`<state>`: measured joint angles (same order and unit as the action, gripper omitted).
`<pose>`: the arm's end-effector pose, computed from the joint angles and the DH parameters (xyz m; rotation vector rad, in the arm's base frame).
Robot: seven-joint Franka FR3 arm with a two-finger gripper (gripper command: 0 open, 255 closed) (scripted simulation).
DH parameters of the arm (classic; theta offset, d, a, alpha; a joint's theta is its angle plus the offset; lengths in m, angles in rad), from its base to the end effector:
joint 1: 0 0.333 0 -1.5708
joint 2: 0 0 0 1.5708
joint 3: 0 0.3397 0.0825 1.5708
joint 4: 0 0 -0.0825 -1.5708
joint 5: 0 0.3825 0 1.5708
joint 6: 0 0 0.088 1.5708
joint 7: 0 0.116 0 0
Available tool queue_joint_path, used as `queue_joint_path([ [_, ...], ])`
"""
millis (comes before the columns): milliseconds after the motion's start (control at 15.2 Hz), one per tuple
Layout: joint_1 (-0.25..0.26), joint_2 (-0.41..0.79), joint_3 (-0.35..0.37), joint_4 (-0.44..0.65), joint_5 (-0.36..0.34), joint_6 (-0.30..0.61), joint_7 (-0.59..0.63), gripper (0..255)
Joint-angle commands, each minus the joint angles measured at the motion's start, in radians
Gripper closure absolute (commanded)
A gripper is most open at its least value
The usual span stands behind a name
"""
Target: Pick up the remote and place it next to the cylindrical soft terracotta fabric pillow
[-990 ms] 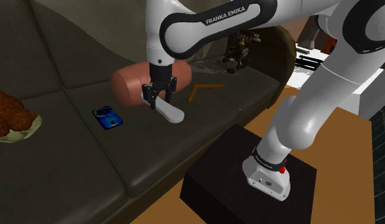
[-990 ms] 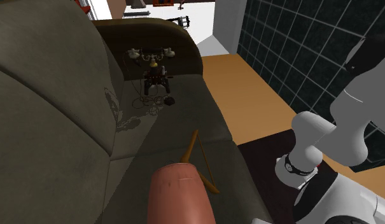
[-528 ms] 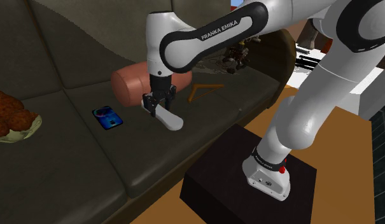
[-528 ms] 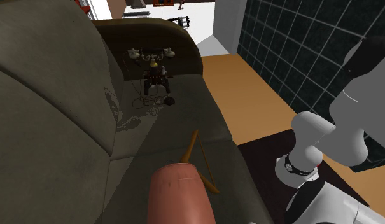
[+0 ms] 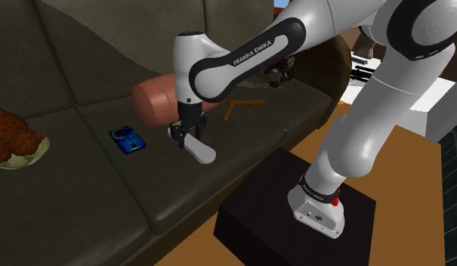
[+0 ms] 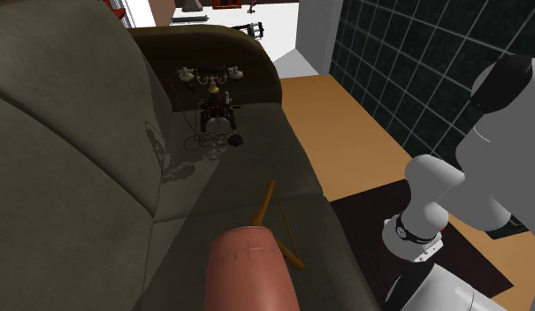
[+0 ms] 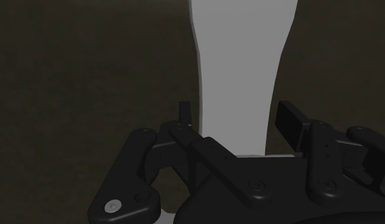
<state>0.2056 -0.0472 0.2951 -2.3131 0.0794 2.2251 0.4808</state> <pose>0.4337 0.2413 0.3741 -3.1173 0.0474 0.0939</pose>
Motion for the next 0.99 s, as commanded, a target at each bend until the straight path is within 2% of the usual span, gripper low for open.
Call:
queue_joint_path([
  [0,0.000,0.005,0.001,-0.007,-0.001,0.013,0.001,255],
  [462,0.000,0.005,0.001,-0.007,-0.001,0.013,0.001,255],
  [528,0.000,0.005,0.001,-0.007,-0.001,0.013,0.001,0],
  [858,0.000,0.005,0.001,-0.007,-0.001,0.013,0.001,0],
  [924,-0.001,-0.014,-0.001,0.009,0.003,-0.022,-0.003,0],
])
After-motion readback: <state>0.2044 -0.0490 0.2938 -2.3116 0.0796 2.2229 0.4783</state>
